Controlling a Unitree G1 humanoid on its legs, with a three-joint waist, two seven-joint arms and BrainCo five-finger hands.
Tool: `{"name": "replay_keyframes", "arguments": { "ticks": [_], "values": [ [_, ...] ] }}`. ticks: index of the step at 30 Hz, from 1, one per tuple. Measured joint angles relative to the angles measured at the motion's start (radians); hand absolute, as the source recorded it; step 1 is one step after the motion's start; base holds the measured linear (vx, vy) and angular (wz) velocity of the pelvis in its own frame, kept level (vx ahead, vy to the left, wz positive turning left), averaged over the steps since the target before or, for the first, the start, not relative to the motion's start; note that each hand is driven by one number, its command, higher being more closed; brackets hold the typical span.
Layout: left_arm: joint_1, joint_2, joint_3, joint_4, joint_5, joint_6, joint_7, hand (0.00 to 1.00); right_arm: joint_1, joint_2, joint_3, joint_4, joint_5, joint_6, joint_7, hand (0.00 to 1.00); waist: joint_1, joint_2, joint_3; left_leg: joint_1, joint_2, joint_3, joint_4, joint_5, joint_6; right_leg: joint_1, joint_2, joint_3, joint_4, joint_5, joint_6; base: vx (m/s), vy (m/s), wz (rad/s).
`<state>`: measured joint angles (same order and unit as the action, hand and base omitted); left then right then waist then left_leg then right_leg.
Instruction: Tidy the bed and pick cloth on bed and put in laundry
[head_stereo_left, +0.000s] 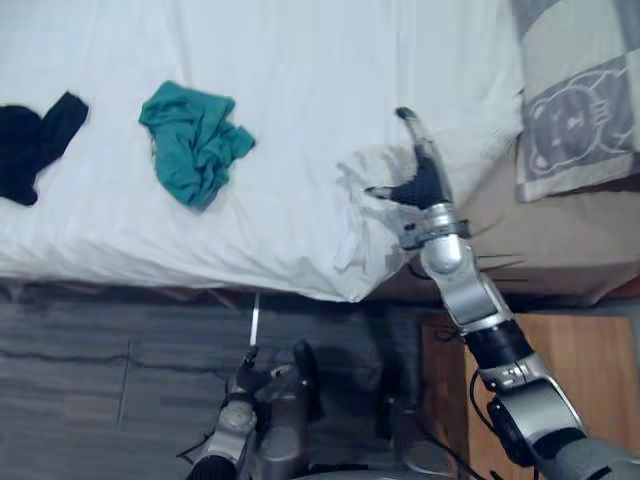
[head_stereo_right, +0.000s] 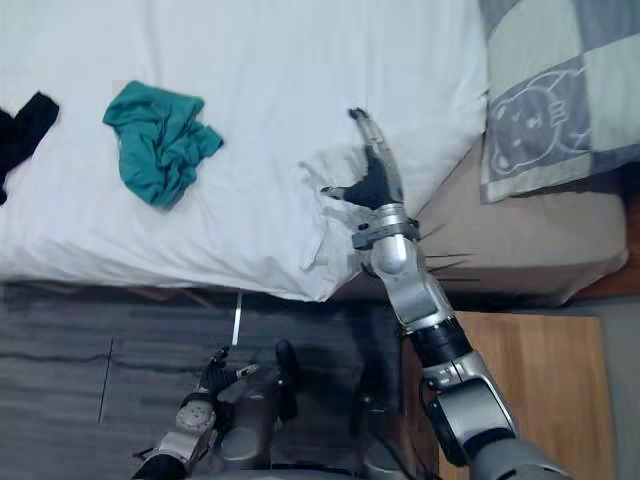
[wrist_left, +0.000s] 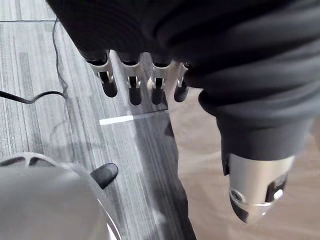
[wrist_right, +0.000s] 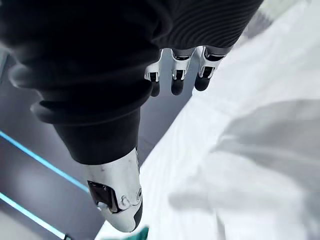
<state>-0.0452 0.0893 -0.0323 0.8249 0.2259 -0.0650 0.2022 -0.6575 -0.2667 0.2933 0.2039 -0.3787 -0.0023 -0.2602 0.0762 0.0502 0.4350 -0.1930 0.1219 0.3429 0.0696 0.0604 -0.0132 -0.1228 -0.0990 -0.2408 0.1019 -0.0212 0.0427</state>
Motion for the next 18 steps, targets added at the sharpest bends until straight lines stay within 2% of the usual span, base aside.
{"name": "replay_keyframes", "arguments": {
  "ticks": [1,2,7,12,15,18],
  "values": [
    [-0.002,0.001,-0.001,0.0,0.0,0.0,0.003,0.0,-0.008,0.005,0.01,0.019,0.0,0.0,0.006,0.0,0.002,0.001,0.0,-0.011,0.0,-0.003,0.0,0.003,0.0,-0.01,0.0,-0.001,0.002,0.0,0.0,-0.06,0.01,0.18],
    [-0.011,0.003,-0.006,0.003,-0.001,0.0,0.014,0.0,-0.018,0.013,0.034,0.062,-0.004,0.0,0.011,1.0,0.018,0.007,0.004,-0.028,0.0,-0.01,0.0,0.011,0.001,-0.028,0.001,-0.004,0.008,0.001,0.0,-0.07,0.017,0.1],
    [-0.032,0.004,-0.009,0.021,-0.022,0.001,0.038,0.0,-0.053,0.043,0.05,0.199,-0.026,0.001,0.017,1.0,0.039,0.022,0.012,-0.062,0.0,-0.025,0.003,0.022,0.002,-0.071,-0.002,-0.007,0.044,-0.002,-0.001,-0.05,0.022,0.07],
    [-0.065,0.012,-0.017,0.07,-0.036,0.012,0.051,0.0,-0.141,0.01,0.053,0.332,-0.047,0.001,0.017,1.0,0.046,0.029,0.016,-0.076,-0.001,-0.046,0.0,0.037,0.004,-0.103,-0.01,-0.015,0.104,-0.03,-0.004,-0.04,0.004,0.1],
    [-0.065,0.013,-0.017,0.072,-0.037,0.014,0.061,0.0,-0.136,0.001,-0.017,0.334,-0.055,0.006,0.015,1.0,0.046,0.028,0.016,-0.071,-0.001,-0.06,-0.008,0.049,0.0,-0.105,-0.009,-0.024,0.126,-0.041,-0.011,-0.01,-0.013,0.11],
    [-0.063,0.015,-0.016,0.066,-0.036,0.017,0.06,0.0,-0.053,-0.027,-0.104,0.275,-0.055,0.011,-0.001,1.0,0.044,0.018,0.031,-0.005,-0.002,-0.067,-0.077,0.081,-0.004,-0.063,-0.008,-0.033,0.125,-0.048,-0.012,-0.01,-0.017,0.09]
  ]
}}
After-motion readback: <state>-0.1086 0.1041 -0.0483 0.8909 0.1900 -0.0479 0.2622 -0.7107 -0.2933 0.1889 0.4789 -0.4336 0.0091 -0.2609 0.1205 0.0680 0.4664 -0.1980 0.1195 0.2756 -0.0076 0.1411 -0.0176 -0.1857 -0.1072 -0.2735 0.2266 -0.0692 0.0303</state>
